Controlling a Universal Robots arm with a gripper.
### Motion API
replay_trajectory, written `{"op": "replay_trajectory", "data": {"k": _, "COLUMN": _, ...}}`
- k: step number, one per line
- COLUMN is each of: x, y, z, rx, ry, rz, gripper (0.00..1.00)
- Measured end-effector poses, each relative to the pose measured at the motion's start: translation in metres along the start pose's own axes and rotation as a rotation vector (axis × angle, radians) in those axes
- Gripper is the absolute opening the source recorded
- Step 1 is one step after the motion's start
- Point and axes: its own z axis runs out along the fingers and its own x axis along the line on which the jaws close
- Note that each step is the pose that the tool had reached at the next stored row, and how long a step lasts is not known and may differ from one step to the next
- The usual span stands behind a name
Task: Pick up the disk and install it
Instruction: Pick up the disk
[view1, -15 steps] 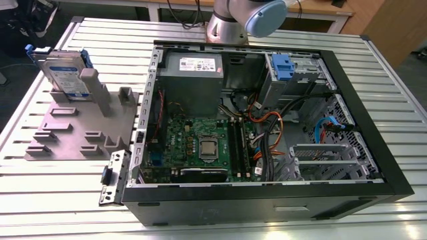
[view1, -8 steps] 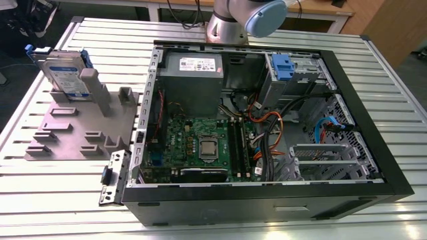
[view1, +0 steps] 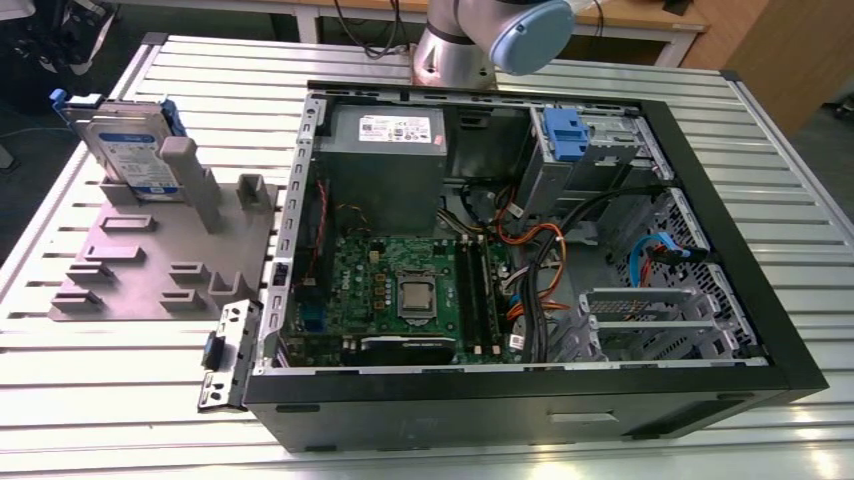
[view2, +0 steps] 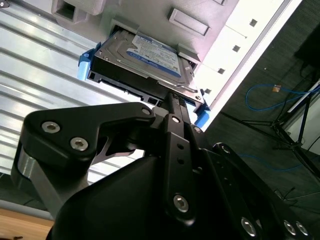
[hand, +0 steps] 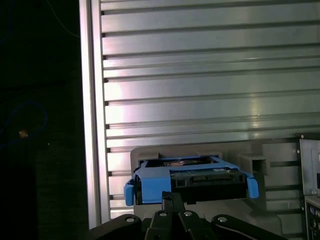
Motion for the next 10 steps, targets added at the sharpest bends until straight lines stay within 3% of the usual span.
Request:
{"op": "replay_trajectory", "data": {"k": 3, "x": 0.0001, "y": 0.0000, "z": 0.0000, "rx": 0.0001, "ry": 0.0007, "rz": -0.014, "gripper": 0.11}}
{"op": "replay_trajectory", "data": {"k": 10, "x": 0.0000, "y": 0.0000, "z": 0.0000, "rx": 0.0010, "ry": 0.0038, "rz": -0.089, "gripper": 0.11}}
